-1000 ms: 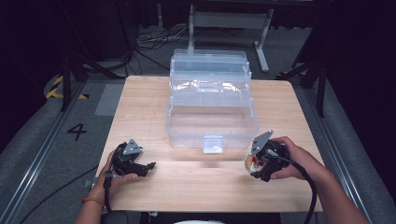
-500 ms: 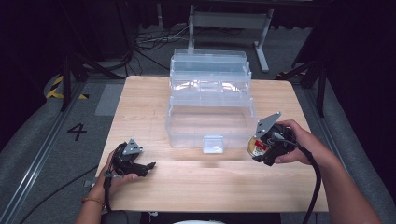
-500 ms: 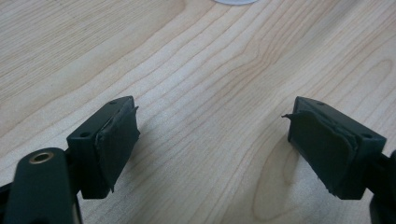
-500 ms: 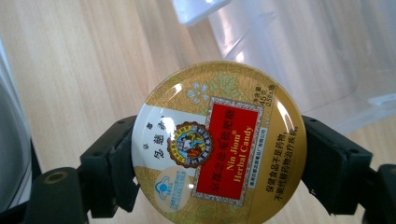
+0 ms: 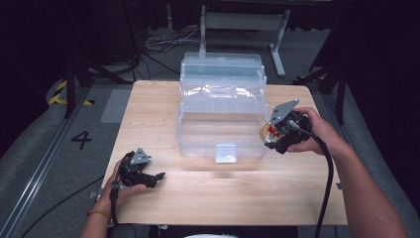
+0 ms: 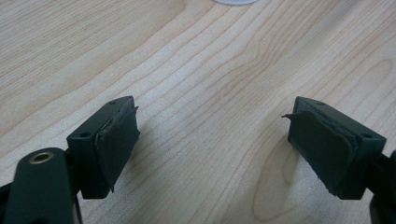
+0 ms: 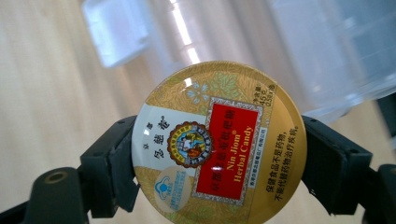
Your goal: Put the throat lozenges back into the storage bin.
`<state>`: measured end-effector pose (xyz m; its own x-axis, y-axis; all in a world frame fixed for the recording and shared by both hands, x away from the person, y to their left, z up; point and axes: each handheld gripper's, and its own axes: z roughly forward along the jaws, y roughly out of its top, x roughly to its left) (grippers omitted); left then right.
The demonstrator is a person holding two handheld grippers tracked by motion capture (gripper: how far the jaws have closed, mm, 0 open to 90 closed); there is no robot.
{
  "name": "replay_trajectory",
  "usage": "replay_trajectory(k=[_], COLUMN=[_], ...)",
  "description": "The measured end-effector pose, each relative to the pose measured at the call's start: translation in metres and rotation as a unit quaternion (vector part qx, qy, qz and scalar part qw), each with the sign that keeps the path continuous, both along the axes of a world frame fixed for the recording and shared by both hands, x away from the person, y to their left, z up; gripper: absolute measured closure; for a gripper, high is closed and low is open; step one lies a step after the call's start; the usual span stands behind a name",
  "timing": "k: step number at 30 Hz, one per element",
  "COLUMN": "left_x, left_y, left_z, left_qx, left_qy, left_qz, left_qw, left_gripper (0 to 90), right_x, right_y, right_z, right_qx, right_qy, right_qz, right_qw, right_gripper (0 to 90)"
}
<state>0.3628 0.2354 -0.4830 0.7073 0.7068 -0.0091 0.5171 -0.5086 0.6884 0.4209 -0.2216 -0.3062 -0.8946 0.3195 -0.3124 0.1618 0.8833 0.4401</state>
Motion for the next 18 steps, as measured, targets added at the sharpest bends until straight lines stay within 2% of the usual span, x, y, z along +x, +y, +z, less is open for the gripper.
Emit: replay_trajectory(k=[2, 6, 10, 14, 18], left_x=[0.000, 0.000, 0.000, 0.000, 0.000], left_y=[0.000, 0.000, 0.000, 0.000, 0.000], left_z=[0.000, 0.000, 0.000, 0.000, 0.000], left_qx=[-0.001, 0.000, 0.000, 0.000, 0.000], left_qy=[0.000, 0.000, 0.000, 0.000, 0.000], left_qz=[0.001, 0.000, 0.000, 0.000, 0.001], left_qw=[1.0000, 1.0000, 1.0000, 1.0000, 1.0000], left_gripper=[16.6, 16.6, 16.6, 16.6, 16.7], right_x=[0.010, 0.023, 0.037, 0.044, 0.049], right_y=[0.000, 0.001, 0.007, 0.011, 0.016], right_z=[0.002, 0.004, 0.000, -0.005, -0.012], right_qx=[0.007, 0.001, -0.024, -0.036, -0.038], right_qy=[-0.002, -0.008, -0.001, 0.006, 0.012], right_qz=[0.003, 0.007, 0.000, 0.005, 0.003], right_qw=[1.0000, 0.9999, 0.9997, 0.9993, 0.9992], right_gripper=[20.5, 20.5, 20.5, 20.5, 20.5])
